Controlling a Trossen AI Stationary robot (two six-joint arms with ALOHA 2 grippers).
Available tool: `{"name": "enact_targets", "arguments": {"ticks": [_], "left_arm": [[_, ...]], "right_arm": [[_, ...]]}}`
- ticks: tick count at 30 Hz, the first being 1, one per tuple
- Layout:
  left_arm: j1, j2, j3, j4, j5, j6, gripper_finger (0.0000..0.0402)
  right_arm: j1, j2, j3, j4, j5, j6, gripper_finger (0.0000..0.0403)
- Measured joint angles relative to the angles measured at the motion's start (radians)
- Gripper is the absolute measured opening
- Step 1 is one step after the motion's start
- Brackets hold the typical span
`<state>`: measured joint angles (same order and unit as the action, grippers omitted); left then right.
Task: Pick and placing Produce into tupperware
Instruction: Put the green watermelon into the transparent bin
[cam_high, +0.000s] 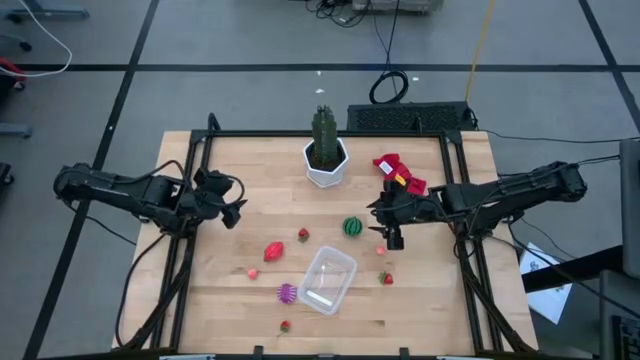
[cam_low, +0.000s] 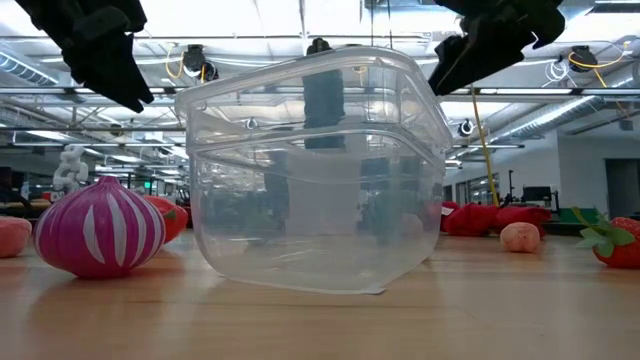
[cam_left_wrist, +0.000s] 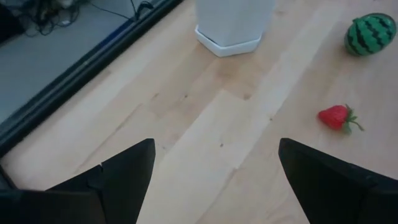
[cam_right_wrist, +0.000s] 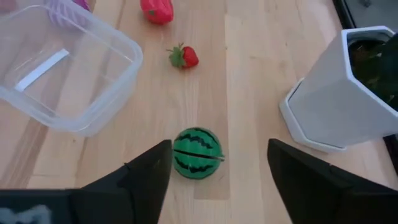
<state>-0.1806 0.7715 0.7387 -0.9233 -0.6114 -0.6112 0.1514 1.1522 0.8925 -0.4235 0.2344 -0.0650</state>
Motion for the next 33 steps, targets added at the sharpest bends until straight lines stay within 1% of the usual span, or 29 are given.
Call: {"name": "enact_targets", "arguments": {"ticks": [3, 8, 10, 13, 18, 21, 24, 27, 30, 33], "left_arm": [[0.0, 0.0, 0.0, 0.0, -0.021, 0.004, 0.0349], [0.0, 0.0, 0.0, 0.0, -0.021, 0.0, 0.0349], [0.0, 0.0, 0.0, 0.0, -0.02, -0.011, 0.0349], [0.0, 0.0, 0.0, 0.001, -0.019, -0.03, 0.0349], [0.0, 0.0, 0.0, 0.011, -0.018, -0.026, 0.0349], [0.0, 0.0, 0.0, 0.012, -0.018, -0.02, 0.0349], [0.0, 0.0, 0.0, 0.012, -0.017, -0.028, 0.0349], [0.0, 0.0, 0.0, 0.012, -0.017, -0.028, 0.0349], [0.0, 0.0, 0.0, 0.012, -0.017, -0.029, 0.0349], [0.0, 0.0, 0.0, 0.012, -0.016, -0.027, 0.0349]], "right_arm": [[0.0, 0.0, 0.0, -0.012, 0.0, 0.007, 0.03], [0.0, 0.005, 0.0, -0.059, 0.0, 0.072, 0.0372], [0.0, 0.009, 0.0, -0.089, 0.0, 0.089, 0.0392], [-0.001, 0.008, 0.0, -0.105, 0.0, 0.125, 0.039], [0.005, -0.022, 0.0, -0.095, -0.004, 0.121, 0.0382], [0.003, -0.009, 0.0, -0.085, -0.007, 0.134, 0.0381], [-0.049, 0.068, 0.0, -0.125, -0.009, 0.182, 0.0381], [-0.101, 0.164, 0.005, -0.134, -0.084, 0.162, 0.0381], [-0.136, 0.264, 0.073, -0.145, -0.172, 0.107, 0.0381], [-0.149, 0.349, 0.155, -0.19, -0.184, 0.033, 0.0381]]}}
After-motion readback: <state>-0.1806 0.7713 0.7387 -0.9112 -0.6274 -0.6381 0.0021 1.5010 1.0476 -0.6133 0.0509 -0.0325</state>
